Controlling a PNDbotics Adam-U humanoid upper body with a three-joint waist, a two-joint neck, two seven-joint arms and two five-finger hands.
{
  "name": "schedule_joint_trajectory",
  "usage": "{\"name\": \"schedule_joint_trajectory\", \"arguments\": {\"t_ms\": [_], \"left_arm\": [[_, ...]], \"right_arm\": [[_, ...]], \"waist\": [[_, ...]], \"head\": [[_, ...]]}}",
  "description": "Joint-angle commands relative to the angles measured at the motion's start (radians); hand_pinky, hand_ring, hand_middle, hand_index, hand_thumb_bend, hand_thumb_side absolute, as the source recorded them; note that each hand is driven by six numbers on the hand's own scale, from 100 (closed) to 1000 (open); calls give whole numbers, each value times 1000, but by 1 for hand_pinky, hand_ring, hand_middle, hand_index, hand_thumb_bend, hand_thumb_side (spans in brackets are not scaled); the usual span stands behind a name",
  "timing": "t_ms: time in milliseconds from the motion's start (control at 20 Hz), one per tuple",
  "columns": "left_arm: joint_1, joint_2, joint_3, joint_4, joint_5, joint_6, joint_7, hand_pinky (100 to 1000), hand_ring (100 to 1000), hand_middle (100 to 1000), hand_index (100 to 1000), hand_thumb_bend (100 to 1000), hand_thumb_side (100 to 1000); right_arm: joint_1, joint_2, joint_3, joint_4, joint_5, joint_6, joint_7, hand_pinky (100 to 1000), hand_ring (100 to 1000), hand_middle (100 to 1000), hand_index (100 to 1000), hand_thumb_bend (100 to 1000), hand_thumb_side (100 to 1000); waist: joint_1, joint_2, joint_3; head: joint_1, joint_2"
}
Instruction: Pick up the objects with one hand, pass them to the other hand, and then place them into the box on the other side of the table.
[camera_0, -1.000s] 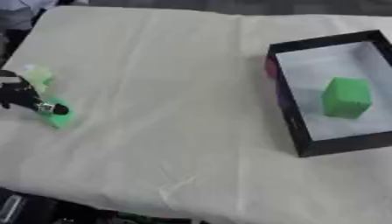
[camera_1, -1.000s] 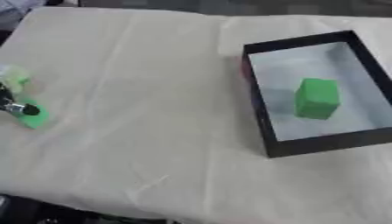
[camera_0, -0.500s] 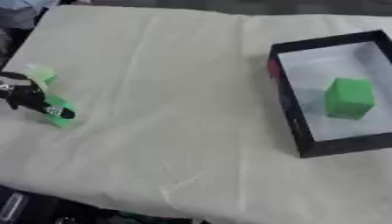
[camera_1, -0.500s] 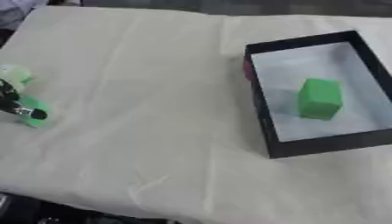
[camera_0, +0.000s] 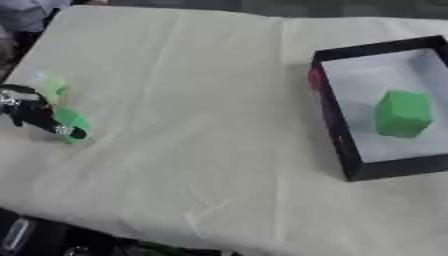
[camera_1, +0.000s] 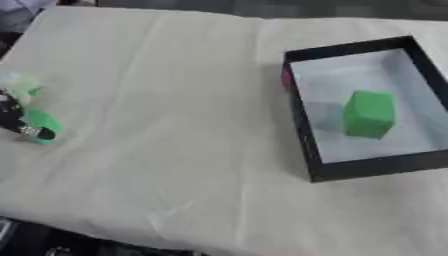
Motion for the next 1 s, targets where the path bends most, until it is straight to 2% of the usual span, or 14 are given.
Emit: {"name": "schedule_joint_trajectory", "arguments": {"t_ms": [50,200,400,750,1000], "left_arm": [[-14,24,19,-1,1,35,0,777,794,713,688,699,574],[-15,20,21,0,15,53,27,770,781,699,674,639,569],[-13,18,18,0,33,68,52,767,774,689,661,586,519],[-12,16,14,-2,42,64,51,761,755,669,628,479,338],[-11,15,11,-2,38,52,37,758,747,661,612,462,241]], "right_arm": [[-9,-19,-8,-5,8,-1,4,973,1000,1000,1000,100,470],[-7,-18,-8,-3,13,-1,6,974,1000,1000,1000,100,470],[-5,-16,-8,1,22,0,7,974,1000,1000,1000,100,470],[-4,-14,-8,4,28,3,3,974,1000,1000,1000,100,470],[-4,-12,-10,5,30,6,1,975,1000,1000,1000,100,470]], "waist": [[5,1,1],[4,2,1],[4,2,0],[3,2,-2],[2,3,-2]], "head": [[5,5],[6,5],[8,5],[6,5],[5,5]]}}
